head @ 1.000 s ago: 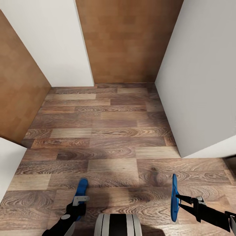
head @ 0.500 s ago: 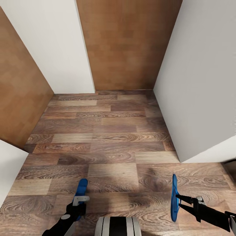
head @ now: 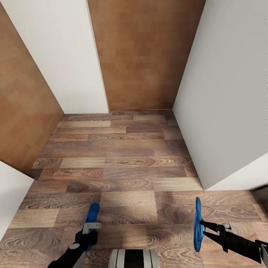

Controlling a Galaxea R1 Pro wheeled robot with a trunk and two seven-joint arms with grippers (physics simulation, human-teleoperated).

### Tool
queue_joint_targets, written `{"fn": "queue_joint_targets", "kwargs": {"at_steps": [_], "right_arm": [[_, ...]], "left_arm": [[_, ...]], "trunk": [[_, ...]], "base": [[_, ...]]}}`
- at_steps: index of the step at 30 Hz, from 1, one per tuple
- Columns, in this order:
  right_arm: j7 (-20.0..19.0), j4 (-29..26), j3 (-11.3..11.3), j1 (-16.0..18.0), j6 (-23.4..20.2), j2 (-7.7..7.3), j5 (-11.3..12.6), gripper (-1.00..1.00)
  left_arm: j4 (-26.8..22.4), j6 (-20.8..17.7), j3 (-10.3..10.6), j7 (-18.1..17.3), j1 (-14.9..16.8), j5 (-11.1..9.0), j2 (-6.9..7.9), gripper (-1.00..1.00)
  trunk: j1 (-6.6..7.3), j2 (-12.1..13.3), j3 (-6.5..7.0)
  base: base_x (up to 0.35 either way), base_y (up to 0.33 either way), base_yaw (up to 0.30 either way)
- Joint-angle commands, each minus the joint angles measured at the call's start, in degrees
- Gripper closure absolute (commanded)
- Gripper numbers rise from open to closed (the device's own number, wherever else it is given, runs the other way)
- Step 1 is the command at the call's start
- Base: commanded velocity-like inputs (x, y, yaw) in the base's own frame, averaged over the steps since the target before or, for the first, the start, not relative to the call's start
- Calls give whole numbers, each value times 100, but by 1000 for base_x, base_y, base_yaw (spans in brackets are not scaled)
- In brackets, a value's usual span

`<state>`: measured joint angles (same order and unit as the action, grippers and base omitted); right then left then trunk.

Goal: In the bedroom, move the book from the bed onto either nightstand, and place the two sandals side by side next to the bed.

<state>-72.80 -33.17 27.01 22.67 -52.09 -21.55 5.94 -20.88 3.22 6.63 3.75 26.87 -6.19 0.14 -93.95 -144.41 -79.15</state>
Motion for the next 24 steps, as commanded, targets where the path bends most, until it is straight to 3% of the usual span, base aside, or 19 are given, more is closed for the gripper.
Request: {"fn": "queue_joint_targets", "kwargs": {"at_steps": [1, 8, 13, 24], "right_arm": [[-5, 0, 5, 1, -26, -2, 4, 100], [-19, -4, 6, 0, 5, -1, 12, 100], [-183, -168, 77, -28, 156, -141, 179, 100], [-541, -410, 77, -26, 495, -113, 153, 100]], "left_arm": [[5, 21, 50, 45, 2, -61, 8, 100], [5, 20, 49, 39, 2, -66, 8, 100], [-110, -80, 23, 31, -150, -46, -73, 100], [-101, -76, 14, 38, -268, -57, -171, 100]], "trunk": [[3, 0, 19], [21, 10, 175], [22, 10, 174], [24, 11, 196]], "base": [[0, 0, 0], [0, 0, 0], [0, 0, 0], [0, 0, 0]]}}
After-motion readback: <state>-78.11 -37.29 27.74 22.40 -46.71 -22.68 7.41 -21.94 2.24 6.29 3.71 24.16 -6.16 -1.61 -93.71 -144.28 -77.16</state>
